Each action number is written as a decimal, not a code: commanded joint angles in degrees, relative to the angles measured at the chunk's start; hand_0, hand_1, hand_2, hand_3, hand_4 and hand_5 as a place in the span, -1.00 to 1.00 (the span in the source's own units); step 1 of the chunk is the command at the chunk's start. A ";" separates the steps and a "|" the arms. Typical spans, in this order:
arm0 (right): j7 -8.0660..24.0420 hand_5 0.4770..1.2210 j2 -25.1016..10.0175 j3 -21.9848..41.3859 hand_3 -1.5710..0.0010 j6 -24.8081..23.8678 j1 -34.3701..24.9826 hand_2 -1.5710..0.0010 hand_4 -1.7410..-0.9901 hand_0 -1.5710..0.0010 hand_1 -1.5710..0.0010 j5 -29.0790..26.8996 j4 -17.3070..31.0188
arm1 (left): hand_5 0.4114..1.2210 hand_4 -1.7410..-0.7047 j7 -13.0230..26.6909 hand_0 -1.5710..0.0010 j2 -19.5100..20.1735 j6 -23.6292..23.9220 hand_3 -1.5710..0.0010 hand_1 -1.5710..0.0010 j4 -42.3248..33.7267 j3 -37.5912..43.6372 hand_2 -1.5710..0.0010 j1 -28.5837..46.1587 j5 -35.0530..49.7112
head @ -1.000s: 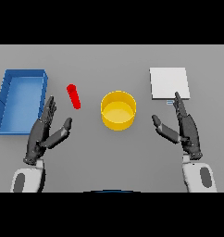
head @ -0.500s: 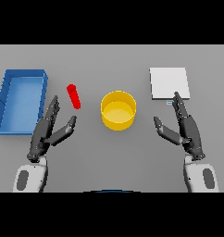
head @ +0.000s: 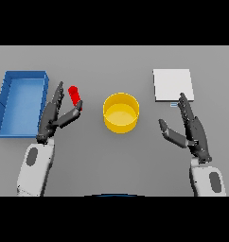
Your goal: Pick up the red beaker and tilt it to pour out 1 green nut into yellow bowl. Pick up the yellow bowl and place it on the metallic measuring scale.
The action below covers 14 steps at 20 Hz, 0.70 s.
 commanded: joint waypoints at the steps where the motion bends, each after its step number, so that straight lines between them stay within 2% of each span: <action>1: 1.01 -0.60 0.11 0.05 1.00 -0.16 0.00 1.00 0.18 1.00 1.00 0.15 0.13 | -0.44 0.00 -0.18 1.00 0.09 -0.20 1.00 1.00 2.32 0.71 1.00 -1.93 0.41; 5: 2.37 -0.59 0.60 0.26 1.00 -1.10 -0.84 1.00 0.18 1.00 1.00 1.31 1.50 | -0.45 0.00 -2.66 1.00 -0.82 1.58 1.00 1.00 9.29 1.15 1.00 -6.85 -1.22; 8: 1.88 -0.57 -0.01 -0.21 1.00 -1.42 -0.99 1.00 0.17 1.00 1.00 1.55 1.29 | -0.42 -0.02 -4.41 1.00 -0.31 3.04 1.00 1.00 14.23 1.76 1.00 -10.40 -2.73; 11: 2.21 -0.55 0.13 -0.23 1.00 -1.10 -1.49 1.00 0.17 1.00 1.00 1.22 1.82 | -0.35 -0.09 -6.08 1.00 -0.86 3.04 1.00 1.00 17.71 2.78 1.00 -12.75 -1.99; 13: 1.30 -0.54 0.12 -0.08 1.00 -1.16 -1.44 1.00 0.17 1.00 1.00 1.45 1.73 | -0.30 -0.17 -8.54 1.00 -1.18 3.16 1.00 1.00 19.58 3.32 1.00 -13.30 -1.71; 14: 2.39 -0.55 0.42 -0.31 1.00 -1.27 -1.85 1.00 0.17 1.00 1.00 0.99 1.73 | -0.26 -0.21 -8.83 1.00 -1.61 3.45 1.00 1.00 20.55 3.93 1.00 -14.27 -1.19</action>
